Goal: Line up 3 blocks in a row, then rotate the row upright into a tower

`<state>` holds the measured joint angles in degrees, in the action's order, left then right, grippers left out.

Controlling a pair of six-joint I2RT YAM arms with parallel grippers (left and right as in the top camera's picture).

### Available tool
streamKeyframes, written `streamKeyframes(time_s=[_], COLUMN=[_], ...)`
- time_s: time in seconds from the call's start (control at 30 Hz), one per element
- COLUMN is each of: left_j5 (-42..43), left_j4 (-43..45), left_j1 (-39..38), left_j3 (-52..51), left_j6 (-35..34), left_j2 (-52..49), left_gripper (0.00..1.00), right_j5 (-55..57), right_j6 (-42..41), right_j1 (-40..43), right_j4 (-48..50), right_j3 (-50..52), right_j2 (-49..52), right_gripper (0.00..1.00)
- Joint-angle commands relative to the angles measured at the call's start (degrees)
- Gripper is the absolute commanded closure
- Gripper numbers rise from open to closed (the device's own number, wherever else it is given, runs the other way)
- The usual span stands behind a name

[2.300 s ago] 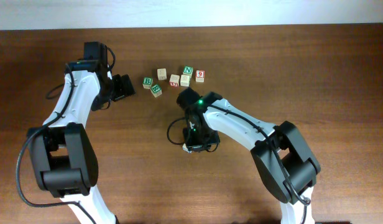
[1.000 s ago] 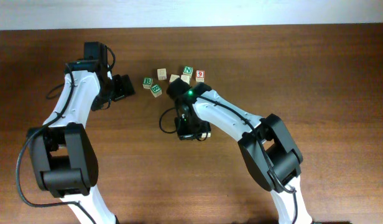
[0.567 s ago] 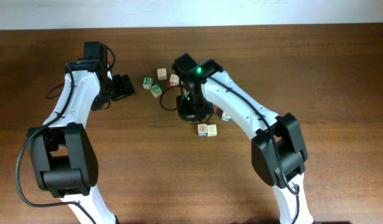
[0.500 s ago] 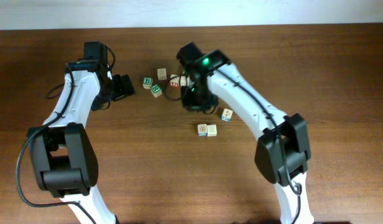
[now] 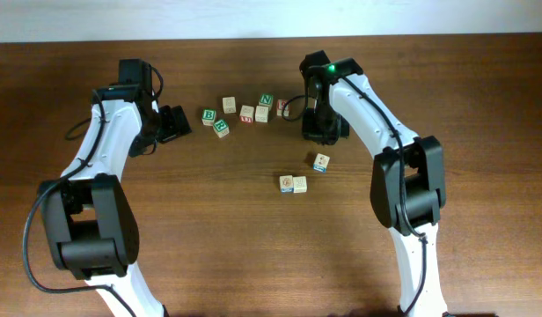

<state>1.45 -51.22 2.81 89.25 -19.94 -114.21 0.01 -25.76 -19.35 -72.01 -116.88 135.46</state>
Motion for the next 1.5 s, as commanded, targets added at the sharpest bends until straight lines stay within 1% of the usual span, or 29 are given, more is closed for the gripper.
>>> streamKeyframes(time_s=[0.0,0.17,0.27,0.33,0.47,0.73,0.9,0.97,1.03,1.1,1.17,1.33,1.47], left_j5=[-0.4,-0.4,-0.4,-0.4,-0.4,-0.4,-0.4,-0.4,-0.4,-0.4,-0.4,-0.4,-0.4], left_j4=[-0.1,-0.1,-0.1,-0.1,-0.1,-0.1,-0.1,-0.1,-0.1,-0.1,-0.1,-0.1,-0.1], left_j1=[0.0,0.0,0.0,0.0,0.0,0.0,0.0,0.0,0.0,0.0,0.0,0.0,0.0], left_j3=[0.5,0.5,0.5,0.5,0.5,0.5,0.5,0.5,0.5,0.5,0.5,0.5,0.5], left_j6=[0.2,0.2,0.2,0.2,0.2,0.2,0.2,0.2,0.2,0.2,0.2,0.2,0.2], left_j2=[1.5,1.5,1.5,1.5,1.5,1.5,1.5,1.5,1.5,1.5,1.5,1.5,1.5], left_gripper=[0.01,0.01,0.01,0.01,0.01,0.01,0.01,0.01,0.01,0.01,0.01,0.01,0.01], right_j5=[2.6,-1.6,-3.5,-5.1,-7.2,-9.3,-9.3,-9.3,-9.3,-9.5,-9.5,-11.2,-11.9], right_j6=[-1.1,-1.0,0.7,3.3,4.4,4.5,5.5,6.9,9.1,12.0,12.9,12.9,12.8], right_j1=[0.3,0.1,-0.2,-0.9,-2.4,-2.4,0.9,2.9,5.2,6.3,6.3,6.1,3.6], right_j4=[0.4,-0.9,-3.3,-4.0,-5.8,-8.1,-9.6,-10.5,-13.7,-14.3,-13.7,-7.9,-4.0], right_j3=[2.4,3.8,3.8,3.8,3.8,3.2,-5.6,-6.0,-6.0,-4.1,-0.5,10.6,13.7], right_j2=[0.2,0.3,0.3,0.3,0.3,0.1,-3.5,-6.1,-6.6,-6.6,-6.6,-6.6,-6.6], right_gripper=[0.96,0.96,0.96,0.96,0.95,0.95,0.96,0.95,0.96,0.96,0.95,0.95,0.95])
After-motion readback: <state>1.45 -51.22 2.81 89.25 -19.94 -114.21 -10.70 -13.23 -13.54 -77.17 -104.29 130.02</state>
